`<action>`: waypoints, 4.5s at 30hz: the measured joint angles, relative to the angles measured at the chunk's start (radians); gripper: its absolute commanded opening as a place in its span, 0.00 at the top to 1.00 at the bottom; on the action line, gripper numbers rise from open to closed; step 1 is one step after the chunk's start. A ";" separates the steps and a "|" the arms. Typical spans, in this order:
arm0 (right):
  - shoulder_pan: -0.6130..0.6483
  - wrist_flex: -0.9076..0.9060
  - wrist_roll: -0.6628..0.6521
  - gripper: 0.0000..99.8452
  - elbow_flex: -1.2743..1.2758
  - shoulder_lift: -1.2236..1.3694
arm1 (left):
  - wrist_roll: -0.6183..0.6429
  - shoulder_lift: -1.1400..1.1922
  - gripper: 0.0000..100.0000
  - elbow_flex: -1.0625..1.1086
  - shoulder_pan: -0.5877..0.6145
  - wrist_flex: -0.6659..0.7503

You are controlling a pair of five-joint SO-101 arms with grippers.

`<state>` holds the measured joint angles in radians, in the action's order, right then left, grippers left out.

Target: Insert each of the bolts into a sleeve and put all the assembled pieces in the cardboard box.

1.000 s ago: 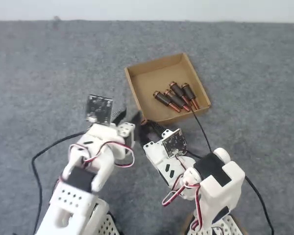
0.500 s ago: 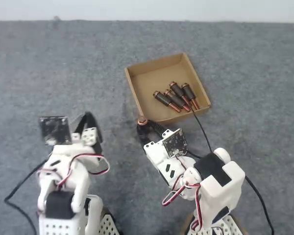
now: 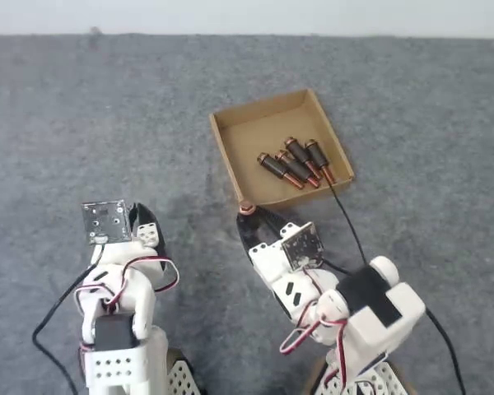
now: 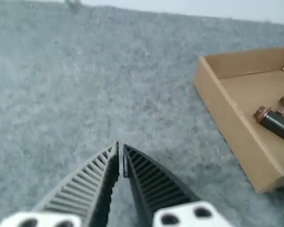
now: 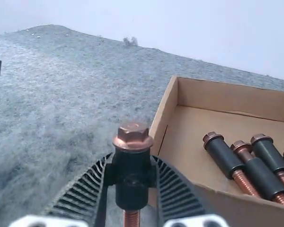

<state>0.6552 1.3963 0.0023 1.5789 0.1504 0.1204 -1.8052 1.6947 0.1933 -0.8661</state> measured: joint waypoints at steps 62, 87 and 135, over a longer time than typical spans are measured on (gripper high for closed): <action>-0.466 -2.028 -0.206 0.86 -1.453 0.147 | -0.143 0.000 0.99 0.000 0.000 -0.272; -0.557 -2.351 -0.147 0.99 -1.459 -0.002 | -0.143 0.000 0.99 0.000 0.000 -0.272; -0.555 -2.576 -0.130 0.99 0.089 -1.949 | -0.144 0.000 0.99 0.000 0.000 -0.272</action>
<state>0.0997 -1.1799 -0.1281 1.6678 -1.7983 -0.0238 -1.8052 1.6947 0.1933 -1.1377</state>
